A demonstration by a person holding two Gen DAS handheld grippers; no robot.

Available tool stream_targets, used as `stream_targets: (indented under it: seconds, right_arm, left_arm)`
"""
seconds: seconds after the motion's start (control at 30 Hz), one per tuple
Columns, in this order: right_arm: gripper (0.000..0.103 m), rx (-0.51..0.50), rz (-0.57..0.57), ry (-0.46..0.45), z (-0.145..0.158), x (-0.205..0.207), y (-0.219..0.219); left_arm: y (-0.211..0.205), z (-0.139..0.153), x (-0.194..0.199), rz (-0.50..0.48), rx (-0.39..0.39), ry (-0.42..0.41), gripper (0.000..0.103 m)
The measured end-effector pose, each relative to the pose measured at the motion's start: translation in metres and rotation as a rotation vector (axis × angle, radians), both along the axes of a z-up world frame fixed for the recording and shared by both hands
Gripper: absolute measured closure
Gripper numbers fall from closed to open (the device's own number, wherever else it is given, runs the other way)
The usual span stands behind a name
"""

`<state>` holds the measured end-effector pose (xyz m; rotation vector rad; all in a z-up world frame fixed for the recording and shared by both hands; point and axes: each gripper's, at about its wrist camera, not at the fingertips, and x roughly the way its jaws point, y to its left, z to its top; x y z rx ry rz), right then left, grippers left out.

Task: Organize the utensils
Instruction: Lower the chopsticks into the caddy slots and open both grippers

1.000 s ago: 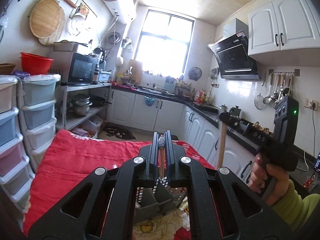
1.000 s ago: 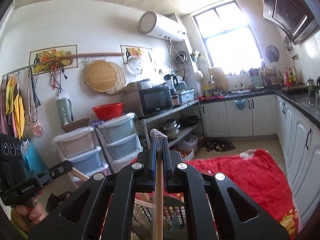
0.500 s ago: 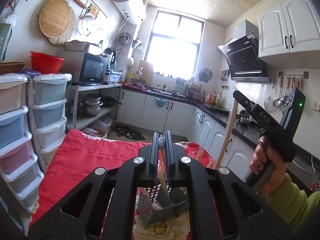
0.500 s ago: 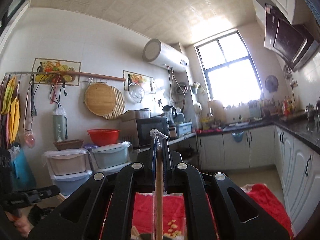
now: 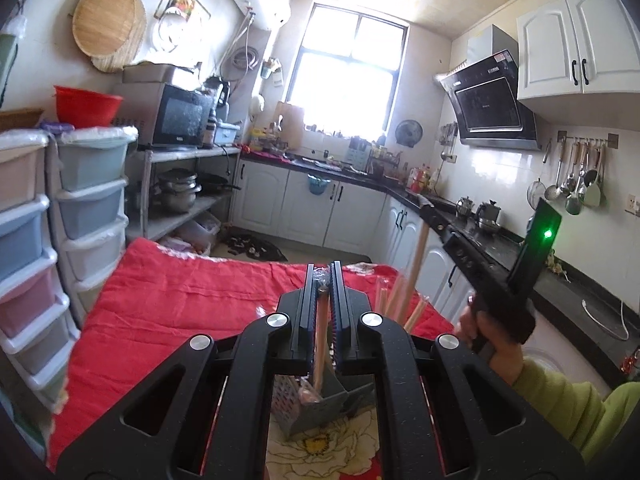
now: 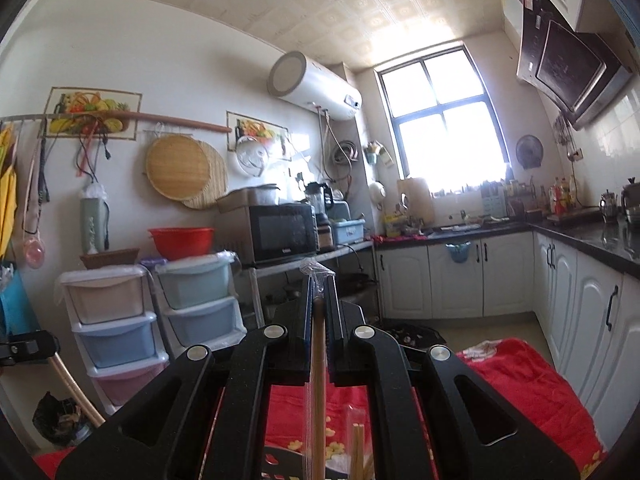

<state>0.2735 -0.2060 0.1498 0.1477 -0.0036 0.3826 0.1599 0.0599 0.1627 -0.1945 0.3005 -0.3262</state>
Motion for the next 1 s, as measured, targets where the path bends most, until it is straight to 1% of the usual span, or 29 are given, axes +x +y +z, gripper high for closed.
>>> stream_targets:
  seconds: [0.07,0.23,0.33,0.4,0.43,0.47,0.53,0.6,0.67,0.7,0.73,0.8,0.83,0.87,0.93,0.97,1.0]
  right_arm:
    - [0.097,-0.008,-0.009,0.009,-0.007,0.003,0.002]
    - [0.097,-0.017,-0.013,0.038,-0.021,0.011,0.008]
    - [0.097,-0.003,-0.016,0.054,-0.027,0.014,0.008]
    - [0.094,0.000,-0.006,0.071,-0.030,0.015,0.008]
    - [0.086,0.002,0.000,0.077,-0.030,0.015,0.007]
    - [0.075,0.005,0.003,0.082,-0.031,0.014,0.007]
    - [0.073,0.007,0.005,0.085,-0.032,0.012,0.005]
    - [0.073,0.003,0.013,0.094,-0.033,0.010,0.004]
    - [0.072,-0.001,0.014,0.104,-0.033,0.006,0.003]
    - [0.071,-0.001,0.016,0.113,-0.034,0.003,0.001]
    - [0.068,-0.001,0.019,0.117,-0.034,0.001,-0.001]
    - [0.065,-0.006,0.020,0.124,-0.034,-0.004,-0.004]
    - [0.063,-0.013,0.019,0.130,-0.034,-0.007,-0.005]
    - [0.061,-0.022,0.019,0.135,-0.033,-0.011,-0.006]
    - [0.058,-0.033,0.020,0.143,-0.033,-0.018,-0.008]
    - [0.056,-0.039,0.022,0.149,-0.032,-0.022,-0.009]
    - [0.055,-0.044,0.023,0.153,-0.033,-0.024,-0.010]
  left_arm:
    - [-0.003,-0.004,0.003,-0.013,-0.012,0.015,0.100]
    - [-0.011,-0.014,0.011,-0.025,-0.003,0.041,0.099]
    - [-0.011,-0.020,0.015,-0.027,-0.005,0.060,0.099]
    - [-0.010,-0.025,0.017,-0.025,-0.008,0.070,0.099]
    - [-0.009,-0.027,0.017,-0.020,-0.008,0.073,0.096]
    - [-0.008,-0.028,0.018,-0.017,-0.008,0.077,0.094]
    - [-0.007,-0.031,0.018,-0.013,-0.013,0.085,0.084]
    - [-0.006,-0.032,0.017,-0.004,-0.012,0.087,0.082]
    - [-0.006,-0.031,0.016,0.006,-0.007,0.085,0.074]
    - [-0.006,-0.031,0.015,0.012,-0.005,0.081,0.066]
    - [-0.006,-0.031,0.013,0.018,-0.001,0.076,0.062]
    - [-0.005,-0.030,0.010,0.030,0.009,0.067,0.058]
    - [-0.005,-0.029,0.008,0.034,0.012,0.063,0.053]
    - [-0.006,-0.028,0.006,0.039,0.013,0.058,0.050]
    - [-0.006,-0.028,0.003,0.049,0.017,0.052,0.039]
    - [-0.006,-0.028,0.002,0.054,0.020,0.051,0.037]
    - [-0.006,-0.027,0.001,0.060,0.022,0.051,0.032]
